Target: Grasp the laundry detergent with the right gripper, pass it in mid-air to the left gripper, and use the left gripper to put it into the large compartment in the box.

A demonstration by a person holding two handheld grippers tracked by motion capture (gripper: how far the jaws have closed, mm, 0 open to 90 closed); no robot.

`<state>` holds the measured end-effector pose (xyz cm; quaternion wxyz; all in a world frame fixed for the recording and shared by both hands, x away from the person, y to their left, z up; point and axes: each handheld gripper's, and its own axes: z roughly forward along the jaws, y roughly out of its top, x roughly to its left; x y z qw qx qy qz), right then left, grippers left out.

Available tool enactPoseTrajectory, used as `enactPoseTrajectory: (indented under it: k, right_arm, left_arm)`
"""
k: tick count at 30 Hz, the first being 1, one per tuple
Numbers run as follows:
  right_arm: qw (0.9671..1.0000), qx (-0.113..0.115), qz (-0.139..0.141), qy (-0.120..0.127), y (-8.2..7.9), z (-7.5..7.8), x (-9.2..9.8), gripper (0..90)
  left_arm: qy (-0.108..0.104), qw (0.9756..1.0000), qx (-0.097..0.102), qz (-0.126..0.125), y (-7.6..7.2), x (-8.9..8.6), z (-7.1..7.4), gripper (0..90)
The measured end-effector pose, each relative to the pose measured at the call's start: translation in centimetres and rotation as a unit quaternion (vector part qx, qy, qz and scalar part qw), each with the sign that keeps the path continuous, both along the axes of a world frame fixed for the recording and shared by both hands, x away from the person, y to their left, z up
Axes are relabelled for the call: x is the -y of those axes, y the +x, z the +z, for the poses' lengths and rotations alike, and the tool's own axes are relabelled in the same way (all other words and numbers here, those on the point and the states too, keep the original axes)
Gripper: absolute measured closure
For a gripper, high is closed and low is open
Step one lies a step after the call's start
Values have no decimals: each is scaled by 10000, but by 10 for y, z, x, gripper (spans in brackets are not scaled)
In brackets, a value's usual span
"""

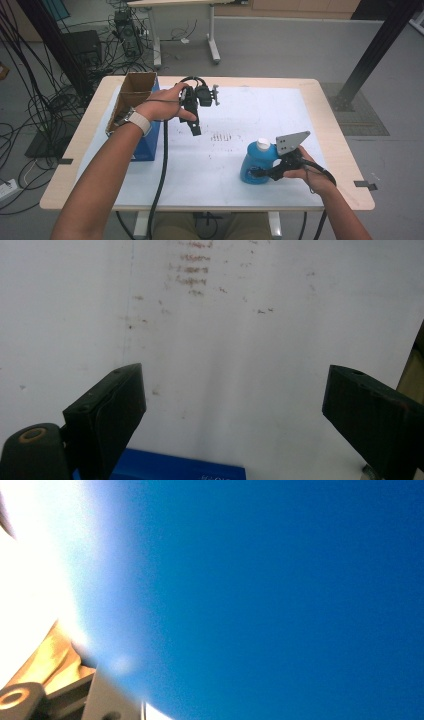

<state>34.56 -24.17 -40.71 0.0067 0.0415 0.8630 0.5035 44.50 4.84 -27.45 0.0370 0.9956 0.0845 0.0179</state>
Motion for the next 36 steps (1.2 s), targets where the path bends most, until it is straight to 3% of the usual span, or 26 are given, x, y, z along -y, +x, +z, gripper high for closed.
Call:
enactPoseTrajectory:
  k: [36]
  right_arm:
    - [10000, 3, -37, -79, 0, 1, -1, 434]
  left_arm:
    - [19, 10000, -27, 33, -1, -3, -1, 111]
